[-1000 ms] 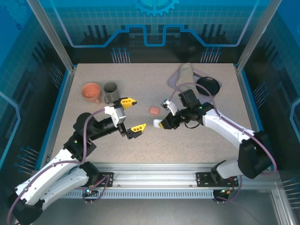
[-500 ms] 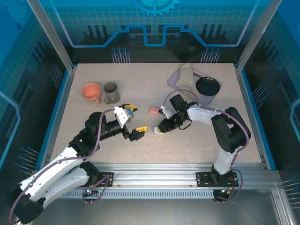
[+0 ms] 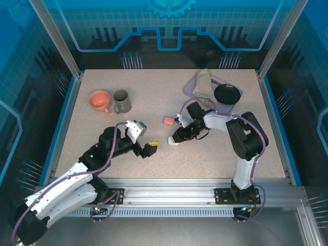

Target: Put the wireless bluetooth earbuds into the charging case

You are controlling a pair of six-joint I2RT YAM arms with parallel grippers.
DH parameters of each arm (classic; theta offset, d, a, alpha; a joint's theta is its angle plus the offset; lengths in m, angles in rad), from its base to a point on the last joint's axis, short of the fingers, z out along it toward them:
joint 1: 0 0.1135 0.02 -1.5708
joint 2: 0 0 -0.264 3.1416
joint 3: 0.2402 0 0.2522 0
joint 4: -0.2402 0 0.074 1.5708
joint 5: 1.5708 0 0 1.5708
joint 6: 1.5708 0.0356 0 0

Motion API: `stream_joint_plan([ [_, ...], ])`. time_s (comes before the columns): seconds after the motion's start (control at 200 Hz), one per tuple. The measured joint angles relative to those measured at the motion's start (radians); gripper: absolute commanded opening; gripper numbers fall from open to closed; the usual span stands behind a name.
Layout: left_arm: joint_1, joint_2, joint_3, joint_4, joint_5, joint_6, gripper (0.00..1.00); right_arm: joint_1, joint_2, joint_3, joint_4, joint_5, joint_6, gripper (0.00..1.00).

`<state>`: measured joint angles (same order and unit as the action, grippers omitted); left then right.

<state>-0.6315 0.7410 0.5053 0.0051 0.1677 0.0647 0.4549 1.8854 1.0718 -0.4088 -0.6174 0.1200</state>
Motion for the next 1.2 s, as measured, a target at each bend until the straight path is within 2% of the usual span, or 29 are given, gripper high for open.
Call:
stream_joint_plan([
  [0.215,0.000,-0.002,-0.003,0.006,-0.042,-0.014,0.99,-0.011,0.000,0.006,-0.008,0.023,-0.004,0.51],
  [0.485,0.000,-0.001,-0.003,0.029,-0.167,-0.022,0.99,-0.017,-0.045,0.017,-0.053,0.146,-0.015,0.58],
  [0.645,0.000,0.024,-0.003,0.030,-0.282,-0.041,0.99,-0.034,-0.199,0.008,-0.075,0.229,-0.026,0.60],
  [0.74,0.002,0.047,-0.003,0.030,-0.340,-0.042,0.99,-0.069,-0.354,-0.016,-0.080,0.290,-0.034,0.60],
  [0.85,0.016,0.082,-0.003,0.031,-0.394,-0.052,0.99,-0.131,-0.531,-0.056,-0.076,0.358,-0.043,0.66],
  [0.985,0.094,0.154,-0.001,0.028,-0.444,-0.101,0.99,-0.241,-0.706,-0.124,-0.069,0.426,-0.051,0.71],
  [1.201,0.298,0.272,0.005,0.033,-0.473,-0.221,0.99,-0.418,-0.869,-0.262,-0.016,0.459,-0.056,0.91],
])
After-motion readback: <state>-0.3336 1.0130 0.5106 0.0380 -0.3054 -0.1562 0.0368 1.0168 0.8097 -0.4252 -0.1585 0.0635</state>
